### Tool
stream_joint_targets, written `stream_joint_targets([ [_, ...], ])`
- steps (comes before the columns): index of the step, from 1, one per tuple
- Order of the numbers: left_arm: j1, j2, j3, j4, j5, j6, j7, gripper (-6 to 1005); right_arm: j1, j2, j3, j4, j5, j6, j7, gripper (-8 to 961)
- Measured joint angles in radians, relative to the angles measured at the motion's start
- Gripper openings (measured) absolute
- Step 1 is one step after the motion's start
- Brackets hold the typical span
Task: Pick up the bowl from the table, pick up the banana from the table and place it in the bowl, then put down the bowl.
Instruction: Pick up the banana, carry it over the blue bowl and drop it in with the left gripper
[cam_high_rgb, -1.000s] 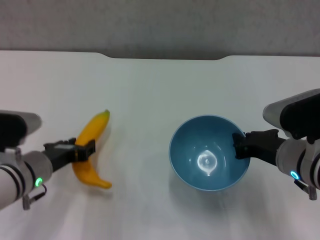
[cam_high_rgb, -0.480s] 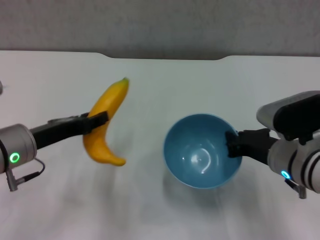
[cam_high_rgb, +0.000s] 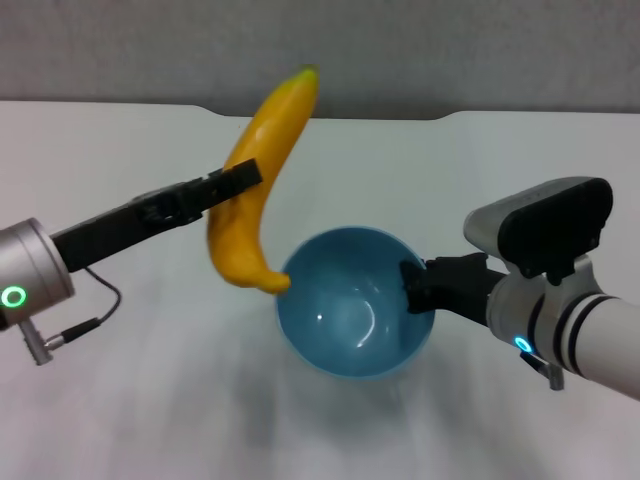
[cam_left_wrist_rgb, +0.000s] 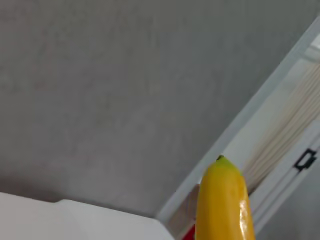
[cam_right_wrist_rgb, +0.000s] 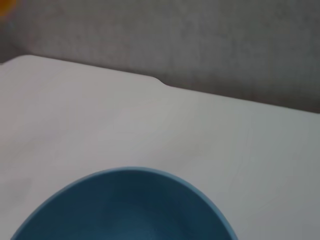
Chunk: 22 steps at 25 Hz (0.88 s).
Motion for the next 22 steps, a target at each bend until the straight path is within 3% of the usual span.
stream_joint_targets([
  [12, -0.095, -0.005, 0.008, 0.196, -0.046, -0.079, 0.04, 577, 0.013, 0.001, -0.007, -0.027, 0.011, -0.037, 0.006, 75],
  [22, -0.11, -0.006, 0.022, 0.254, -0.09, -0.08, 0.104, 594, 0.011, 0.001, -0.009, -0.044, 0.061, -0.065, 0.006, 78],
])
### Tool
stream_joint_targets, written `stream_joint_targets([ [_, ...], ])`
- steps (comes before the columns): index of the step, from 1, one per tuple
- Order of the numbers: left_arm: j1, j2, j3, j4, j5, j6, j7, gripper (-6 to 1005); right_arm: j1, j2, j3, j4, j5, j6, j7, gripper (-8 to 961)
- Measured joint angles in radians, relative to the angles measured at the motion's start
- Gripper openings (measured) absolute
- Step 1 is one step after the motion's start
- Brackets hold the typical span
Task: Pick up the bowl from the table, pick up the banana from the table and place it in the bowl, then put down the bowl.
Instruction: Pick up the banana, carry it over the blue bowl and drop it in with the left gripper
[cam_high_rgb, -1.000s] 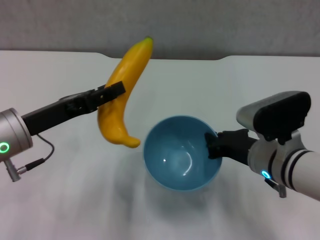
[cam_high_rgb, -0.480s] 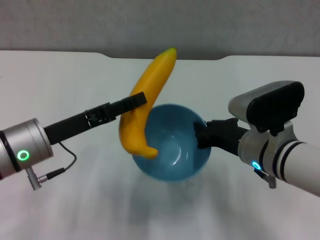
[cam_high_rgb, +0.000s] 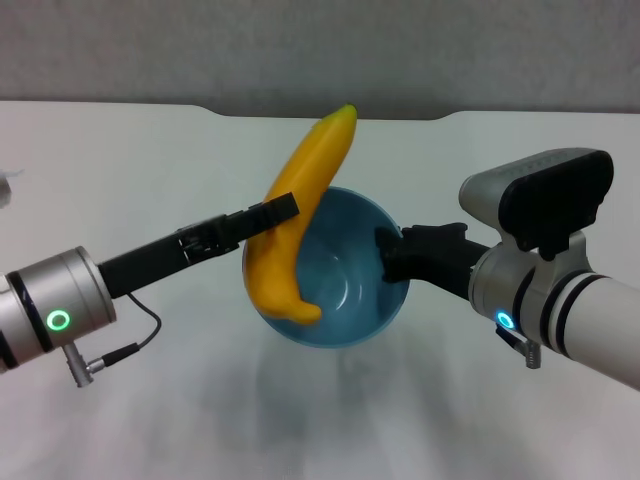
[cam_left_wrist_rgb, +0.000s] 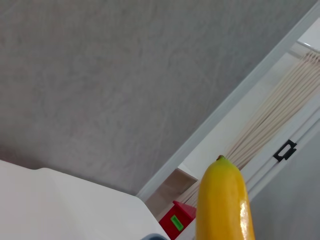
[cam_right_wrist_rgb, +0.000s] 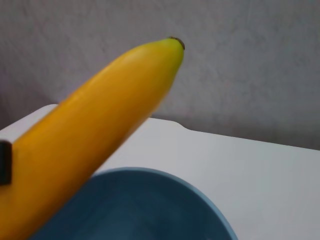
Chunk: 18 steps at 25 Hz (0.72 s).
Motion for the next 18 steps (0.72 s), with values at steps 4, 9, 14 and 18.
stream_joint_targets([
  [4, -0.009, 0.0, 0.016, 0.02, -0.015, 0.008, 0.021, 601, 0.0, 0.0, 0.0, -0.001, 0.021, -0.002, -0.002, 79],
  [9, -0.025, -0.001, 0.035, 0.05, -0.043, 0.011, 0.027, 609, 0.0, 0.0, 0.0, -0.001, 0.022, -0.01, -0.002, 81],
  [14, -0.036, -0.001, 0.054, 0.059, -0.051, 0.015, 0.042, 618, 0.002, -0.001, -0.008, -0.003, 0.023, -0.011, -0.002, 82],
  [18, -0.036, -0.002, 0.056, 0.068, -0.068, 0.015, 0.059, 624, 0.0, -0.001, -0.009, -0.011, 0.023, -0.011, 0.0, 83],
])
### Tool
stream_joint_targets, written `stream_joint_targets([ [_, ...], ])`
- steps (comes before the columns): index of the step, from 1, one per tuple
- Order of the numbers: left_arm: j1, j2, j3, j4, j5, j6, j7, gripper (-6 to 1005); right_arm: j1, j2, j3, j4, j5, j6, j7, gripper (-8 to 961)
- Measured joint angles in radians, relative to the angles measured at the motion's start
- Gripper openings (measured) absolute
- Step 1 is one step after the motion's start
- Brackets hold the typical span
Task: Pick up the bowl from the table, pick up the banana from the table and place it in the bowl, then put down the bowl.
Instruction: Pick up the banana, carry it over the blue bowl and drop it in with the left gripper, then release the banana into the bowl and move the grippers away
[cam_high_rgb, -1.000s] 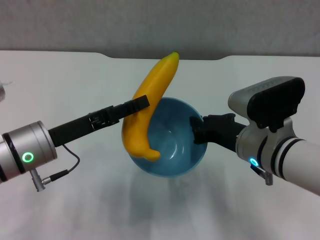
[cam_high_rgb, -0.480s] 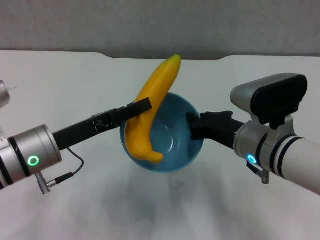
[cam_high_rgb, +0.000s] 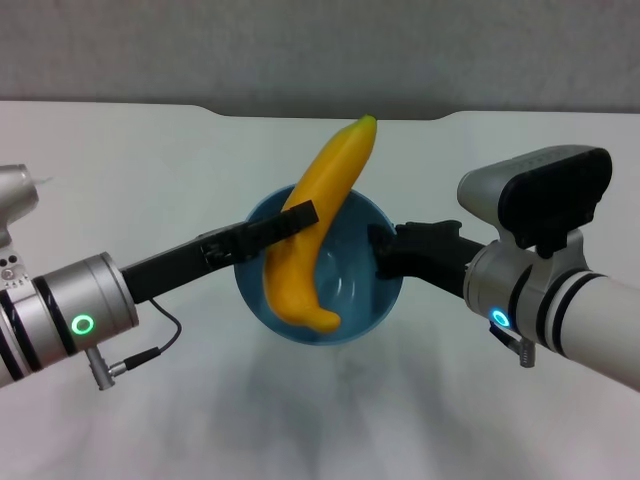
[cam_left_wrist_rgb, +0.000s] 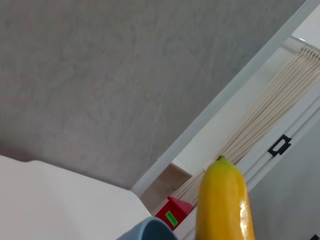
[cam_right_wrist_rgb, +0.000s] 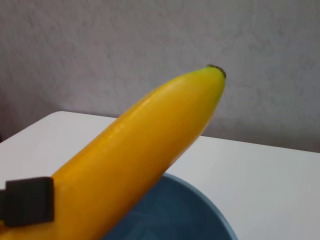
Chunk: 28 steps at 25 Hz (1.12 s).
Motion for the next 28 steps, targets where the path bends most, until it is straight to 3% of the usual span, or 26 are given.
stream_joint_targets([
  [11, 0.0, 0.0, -0.001, 0.023, -0.02, 0.013, 0.013, 643, -0.004, 0.0, -0.001, -0.007, 0.0, 0.005, 0.002, 86],
  [17, 0.016, 0.0, -0.002, 0.016, -0.067, -0.008, 0.093, 809, -0.011, 0.0, 0.003, -0.007, 0.006, 0.009, 0.003, 88],
  [19, 0.05, 0.003, -0.013, -0.001, -0.144, -0.032, 0.188, 865, -0.012, -0.001, 0.003, -0.005, 0.015, 0.01, 0.002, 89],
  [28, 0.133, 0.008, -0.136, -0.05, -0.159, -0.029, 0.245, 903, -0.02, -0.005, 0.036, 0.009, 0.056, 0.07, -0.004, 91],
])
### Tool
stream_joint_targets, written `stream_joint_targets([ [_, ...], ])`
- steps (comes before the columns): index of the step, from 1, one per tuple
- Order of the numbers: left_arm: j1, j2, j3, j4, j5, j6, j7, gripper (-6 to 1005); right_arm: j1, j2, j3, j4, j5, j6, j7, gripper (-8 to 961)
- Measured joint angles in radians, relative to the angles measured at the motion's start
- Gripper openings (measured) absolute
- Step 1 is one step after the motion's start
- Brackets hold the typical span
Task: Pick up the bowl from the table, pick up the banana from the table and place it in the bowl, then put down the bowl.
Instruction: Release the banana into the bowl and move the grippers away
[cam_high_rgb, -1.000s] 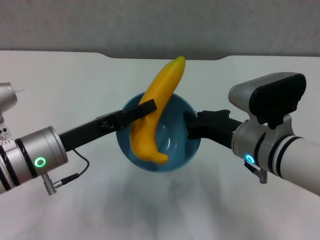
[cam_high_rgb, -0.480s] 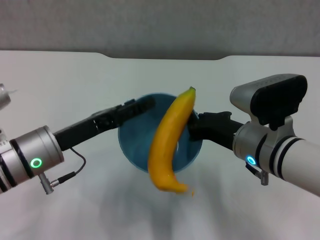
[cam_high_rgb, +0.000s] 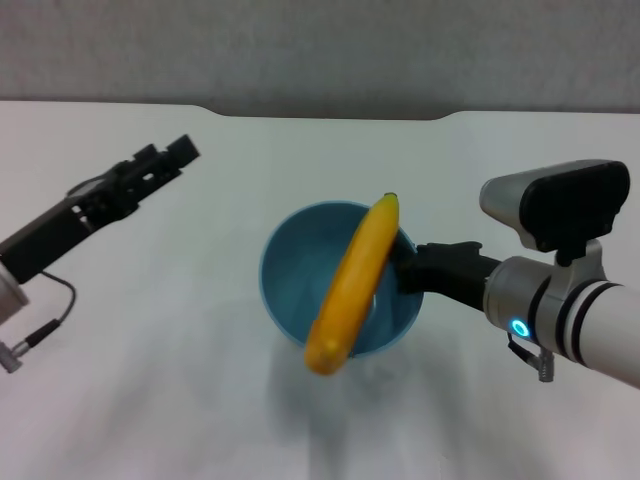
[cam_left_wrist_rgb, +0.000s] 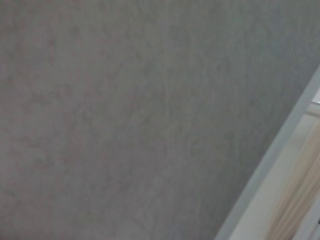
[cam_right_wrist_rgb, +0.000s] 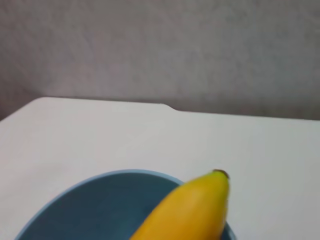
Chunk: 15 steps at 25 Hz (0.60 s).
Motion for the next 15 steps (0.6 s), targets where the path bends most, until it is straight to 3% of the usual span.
stream_joint_targets([
  [7, 0.03, 0.001, -0.028, 0.008, 0.002, 0.008, 0.035, 902, -0.003, -0.005, 0.086, 0.044, 0.165, 0.056, -0.043, 93],
  [15, 0.056, 0.002, -0.055, 0.008, 0.004, 0.038, 0.057, 903, 0.014, -0.002, 0.208, 0.191, 0.603, 0.146, -0.411, 96],
])
